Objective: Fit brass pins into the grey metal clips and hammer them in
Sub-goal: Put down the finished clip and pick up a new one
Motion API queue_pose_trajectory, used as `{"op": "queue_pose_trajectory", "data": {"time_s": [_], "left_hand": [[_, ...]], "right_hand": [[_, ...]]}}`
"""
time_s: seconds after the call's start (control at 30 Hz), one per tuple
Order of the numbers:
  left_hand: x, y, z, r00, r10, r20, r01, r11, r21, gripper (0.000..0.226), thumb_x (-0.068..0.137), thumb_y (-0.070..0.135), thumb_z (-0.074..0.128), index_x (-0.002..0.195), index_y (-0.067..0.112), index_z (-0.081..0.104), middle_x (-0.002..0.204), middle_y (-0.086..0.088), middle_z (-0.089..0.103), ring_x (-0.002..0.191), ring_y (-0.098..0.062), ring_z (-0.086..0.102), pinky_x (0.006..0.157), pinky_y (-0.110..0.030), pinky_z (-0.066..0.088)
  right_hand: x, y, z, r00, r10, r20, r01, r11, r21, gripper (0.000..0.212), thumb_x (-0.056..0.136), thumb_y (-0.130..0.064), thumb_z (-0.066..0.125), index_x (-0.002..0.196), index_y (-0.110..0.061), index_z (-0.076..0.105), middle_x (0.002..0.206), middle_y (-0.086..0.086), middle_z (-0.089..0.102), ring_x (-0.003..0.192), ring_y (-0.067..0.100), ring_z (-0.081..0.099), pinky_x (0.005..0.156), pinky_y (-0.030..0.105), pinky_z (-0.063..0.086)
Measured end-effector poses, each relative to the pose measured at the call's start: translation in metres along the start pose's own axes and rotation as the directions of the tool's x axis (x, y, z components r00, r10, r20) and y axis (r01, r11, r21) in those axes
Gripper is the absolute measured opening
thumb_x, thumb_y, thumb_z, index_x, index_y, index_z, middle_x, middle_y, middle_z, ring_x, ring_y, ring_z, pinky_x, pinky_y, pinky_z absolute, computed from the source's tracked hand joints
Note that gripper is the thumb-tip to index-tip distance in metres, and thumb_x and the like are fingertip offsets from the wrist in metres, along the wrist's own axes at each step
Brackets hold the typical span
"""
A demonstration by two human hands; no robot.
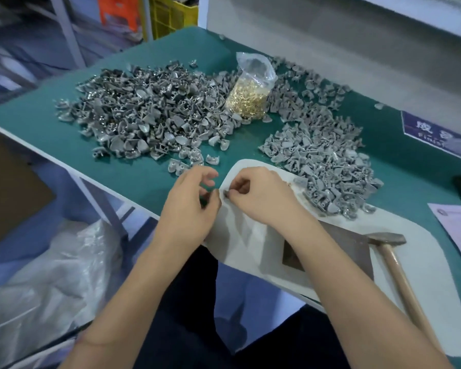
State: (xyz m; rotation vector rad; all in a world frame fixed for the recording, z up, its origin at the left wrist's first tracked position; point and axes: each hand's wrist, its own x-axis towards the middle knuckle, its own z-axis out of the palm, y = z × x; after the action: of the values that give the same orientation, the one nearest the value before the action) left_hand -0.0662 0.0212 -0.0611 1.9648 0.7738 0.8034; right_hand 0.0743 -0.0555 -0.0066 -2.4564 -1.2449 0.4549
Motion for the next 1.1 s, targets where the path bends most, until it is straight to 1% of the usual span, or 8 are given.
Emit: {"op": "queue_pose_trajectory", "data": {"time_s": [0.17, 0.3, 0.47, 0.57, 0.7, 0.77, 0.87, 1.1], "left_hand": [[0.006, -0.004, -0.003, 1.0, -0.007, -0.007, 0.006, 1.0, -0.029, 0.022, 0.091, 0.01, 0.066, 0.107, 0.025, 0.062, 0.093, 0.015, 0.063, 0.084, 0.001, 0.059, 0.075, -0.014, 0.047], [0.012, -0.002, -0.002, 0.999, 0.011, 0.036, -0.009, 0.999, -0.034, 0.019, 0.093, 0.013, 0.066, 0.107, 0.025, 0.066, 0.095, 0.018, 0.065, 0.088, 0.005, 0.059, 0.075, -0.005, 0.042], [0.015, 0.013, 0.014, 0.989, 0.045, 0.143, -0.06, 0.993, 0.103, 0.014, 0.09, 0.026, 0.066, 0.098, 0.037, 0.066, 0.089, 0.024, 0.063, 0.084, -0.001, 0.057, 0.073, -0.023, 0.048], [0.022, 0.024, 0.028, 0.959, 0.062, 0.277, -0.077, 0.996, 0.043, 0.013, 0.09, 0.024, 0.067, 0.099, 0.034, 0.068, 0.088, 0.019, 0.063, 0.081, -0.004, 0.058, 0.072, -0.027, 0.05], [0.039, 0.027, 0.052, 0.923, 0.108, 0.37, -0.173, 0.974, 0.147, 0.022, 0.092, 0.013, 0.065, 0.111, 0.025, 0.066, 0.098, 0.011, 0.061, 0.074, 0.0, 0.055, 0.073, -0.025, 0.047], [0.051, 0.028, 0.062, 0.926, 0.112, 0.361, -0.205, 0.952, 0.229, 0.026, 0.096, 0.013, 0.061, 0.121, 0.02, 0.064, 0.109, 0.003, 0.058, 0.08, -0.007, 0.055, 0.08, -0.031, 0.048], [0.071, 0.033, 0.072, 0.92, 0.094, 0.379, -0.234, 0.91, 0.342, 0.03, 0.1, 0.016, 0.058, 0.129, 0.018, 0.063, 0.114, -0.003, 0.056, 0.093, -0.026, 0.061, 0.085, -0.041, 0.051], [0.088, 0.044, 0.079, 0.899, 0.078, 0.432, -0.295, 0.836, 0.463, 0.009, 0.098, 0.023, 0.061, 0.093, 0.023, 0.068, 0.099, 0.003, 0.055, 0.087, -0.024, 0.058, 0.071, -0.035, 0.044]], "right_hand": [[0.021, -0.013, 0.016, 0.998, 0.016, -0.064, -0.014, 0.999, 0.033, 0.004, 0.089, -0.033, 0.067, 0.087, -0.032, 0.064, 0.084, -0.012, 0.066, 0.089, 0.017, 0.065, 0.079, 0.036, 0.055], [0.023, -0.01, 0.011, 0.978, 0.017, -0.21, 0.019, 0.986, 0.167, 0.019, 0.097, -0.033, 0.062, 0.116, -0.032, 0.063, 0.087, -0.016, 0.064, 0.092, 0.015, 0.064, 0.079, 0.034, 0.051], [0.0, 0.036, -0.024, 0.934, 0.102, -0.342, -0.038, 0.981, 0.19, 0.015, 0.098, -0.027, 0.058, 0.093, -0.027, 0.073, 0.083, -0.012, 0.072, 0.082, 0.012, 0.067, 0.078, 0.04, 0.057], [-0.018, 0.062, -0.038, 0.913, 0.155, -0.378, -0.113, 0.985, 0.132, 0.016, 0.099, -0.029, 0.058, 0.094, -0.029, 0.073, 0.085, -0.015, 0.071, 0.08, 0.011, 0.065, 0.075, 0.039, 0.057], [-0.037, 0.086, -0.043, 0.888, 0.2, -0.414, -0.175, 0.98, 0.098, 0.015, 0.1, -0.031, 0.058, 0.089, -0.033, 0.069, 0.078, -0.017, 0.067, 0.073, 0.006, 0.06, 0.059, 0.027, 0.043], [-0.044, 0.091, -0.039, 0.863, 0.225, -0.453, -0.191, 0.974, 0.12, 0.013, 0.1, -0.031, 0.058, 0.092, -0.035, 0.069, 0.078, -0.019, 0.064, 0.073, 0.003, 0.058, 0.057, 0.024, 0.037], [-0.05, 0.094, -0.032, 0.814, 0.265, -0.517, -0.156, 0.957, 0.245, 0.013, 0.1, -0.028, 0.06, 0.099, -0.03, 0.073, 0.086, -0.018, 0.069, 0.081, 0.007, 0.063, 0.067, 0.028, 0.046], [-0.049, 0.098, -0.03, 0.778, 0.32, -0.54, -0.105, 0.915, 0.39, 0.014, 0.099, -0.027, 0.06, 0.099, -0.027, 0.075, 0.088, -0.016, 0.072, 0.084, 0.005, 0.065, 0.078, 0.034, 0.056]]}}
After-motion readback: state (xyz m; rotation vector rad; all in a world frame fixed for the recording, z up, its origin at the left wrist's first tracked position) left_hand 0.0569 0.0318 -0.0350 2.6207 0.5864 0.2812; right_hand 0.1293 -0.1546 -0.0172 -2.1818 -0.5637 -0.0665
